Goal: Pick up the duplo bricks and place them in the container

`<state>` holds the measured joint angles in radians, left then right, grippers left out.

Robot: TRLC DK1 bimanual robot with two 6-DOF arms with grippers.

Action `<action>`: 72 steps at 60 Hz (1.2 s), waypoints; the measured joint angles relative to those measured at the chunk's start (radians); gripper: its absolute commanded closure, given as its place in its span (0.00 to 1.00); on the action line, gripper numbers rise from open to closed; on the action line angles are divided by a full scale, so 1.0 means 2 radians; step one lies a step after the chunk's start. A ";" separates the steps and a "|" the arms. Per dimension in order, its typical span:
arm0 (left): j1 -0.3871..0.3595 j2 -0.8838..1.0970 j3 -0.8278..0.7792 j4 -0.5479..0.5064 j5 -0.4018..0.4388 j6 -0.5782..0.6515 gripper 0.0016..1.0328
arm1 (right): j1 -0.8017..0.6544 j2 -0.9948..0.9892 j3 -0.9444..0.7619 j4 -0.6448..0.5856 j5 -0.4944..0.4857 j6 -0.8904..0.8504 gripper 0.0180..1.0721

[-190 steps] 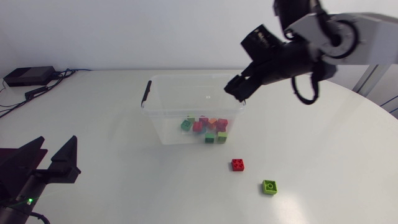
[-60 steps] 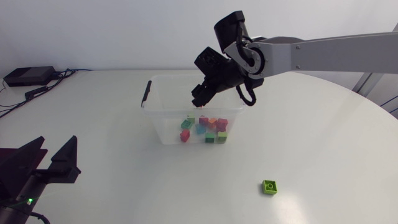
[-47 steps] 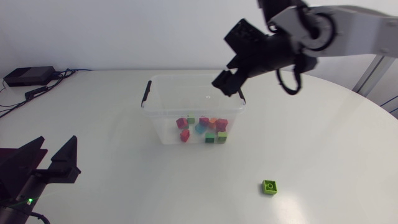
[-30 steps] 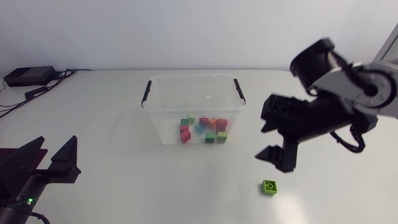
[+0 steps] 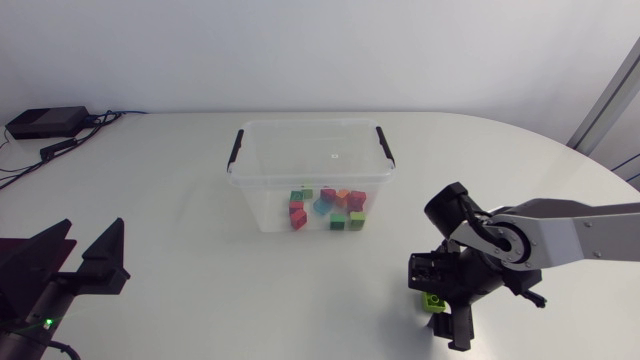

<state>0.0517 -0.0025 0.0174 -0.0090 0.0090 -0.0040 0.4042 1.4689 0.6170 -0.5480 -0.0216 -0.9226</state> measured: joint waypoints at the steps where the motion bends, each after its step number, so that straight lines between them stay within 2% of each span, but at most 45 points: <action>1: 0.000 0.000 0.000 0.000 0.000 0.000 0.04 | 0.000 0.000 0.000 0.000 0.000 -0.001 0.69; 3: 0.000 0.000 0.000 0.000 0.000 0.000 0.04 | 0.000 0.000 0.000 0.000 0.000 -0.003 0.87; 4: 0.000 0.000 0.000 0.000 0.000 0.000 0.04 | 0.000 0.000 0.000 0.000 0.000 -0.005 0.91; 7: 0.000 0.000 0.000 0.000 0.000 0.000 0.04 | 0.000 -0.001 0.001 -0.006 0.000 -0.012 0.92; 14: 0.000 0.000 0.000 0.000 0.000 0.000 0.04 | 0.000 -0.017 0.029 -0.075 0.000 -0.014 0.93; 21: 0.000 0.000 0.000 0.000 0.000 0.000 0.04 | 0.004 -0.058 0.118 -0.139 -0.022 -0.005 0.93; 29: 0.000 0.000 0.000 0.000 0.000 0.000 0.04 | 0.007 -0.070 0.237 -0.145 -0.068 0.032 0.93; 33: 0.000 0.000 0.000 0.000 0.000 0.000 0.04 | 0.007 -0.070 0.277 -0.118 -0.080 0.059 0.93; 40: 0.000 0.000 0.000 0.000 0.000 0.000 0.04 | 0.007 -0.050 0.321 -0.031 -0.097 0.127 0.91; 50: 0.000 0.000 0.000 0.000 0.000 0.000 0.04 | 0.015 0.021 0.334 0.090 -0.097 0.209 0.89; 59: 0.000 0.000 0.000 0.000 0.000 0.000 0.04 | 0.040 0.097 0.345 0.155 -0.091 0.245 0.88; 62: 0.000 0.000 0.000 0.000 0.000 0.000 0.04 | 0.048 0.119 0.354 0.169 -0.084 0.252 0.84; 63: 0.000 0.000 0.000 0.000 0.000 0.000 0.04 | 0.054 0.133 0.360 0.177 -0.075 0.256 0.75; 65: 0.000 0.000 0.000 0.000 0.000 0.000 0.04 | 0.061 0.147 0.366 0.187 -0.063 0.258 0.66; 66: 0.000 0.000 0.000 0.000 0.000 0.000 0.04 | 0.066 0.156 0.369 0.196 -0.055 0.262 0.48; 69: 0.000 0.000 0.000 0.000 0.000 0.000 0.04 | 0.076 0.167 0.371 0.209 -0.038 0.266 0.24; 72: 0.000 0.000 0.000 0.000 0.000 0.000 0.04 | 0.084 0.170 0.371 0.211 -0.024 0.267 0.11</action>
<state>0.0517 -0.0021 0.0174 -0.0090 0.0090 -0.0044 0.5716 1.8091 1.3598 -0.1261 -0.0696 -0.3882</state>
